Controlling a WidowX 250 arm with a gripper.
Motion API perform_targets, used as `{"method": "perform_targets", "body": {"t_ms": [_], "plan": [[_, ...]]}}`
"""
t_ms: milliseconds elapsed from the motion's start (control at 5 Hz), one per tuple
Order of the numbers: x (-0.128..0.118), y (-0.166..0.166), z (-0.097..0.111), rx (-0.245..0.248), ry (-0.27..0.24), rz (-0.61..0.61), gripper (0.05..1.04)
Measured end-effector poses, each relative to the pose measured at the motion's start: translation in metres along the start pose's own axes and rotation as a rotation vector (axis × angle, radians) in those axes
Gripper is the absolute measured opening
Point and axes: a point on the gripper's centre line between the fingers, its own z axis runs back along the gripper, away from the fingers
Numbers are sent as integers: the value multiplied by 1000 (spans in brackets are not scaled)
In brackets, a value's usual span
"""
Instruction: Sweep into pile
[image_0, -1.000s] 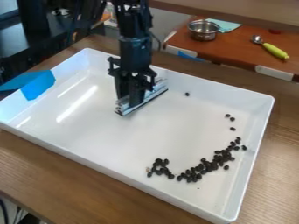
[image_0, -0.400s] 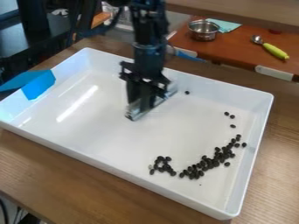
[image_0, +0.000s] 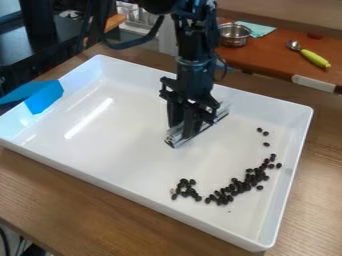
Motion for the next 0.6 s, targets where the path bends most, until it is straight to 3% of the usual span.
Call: {"method": "perform_targets", "body": {"t_ms": [200, 600], "plan": [[3, -4, -1, -30, -2, -16, 361], [6, -20, -2, -106, -32, -175, 361]]}}
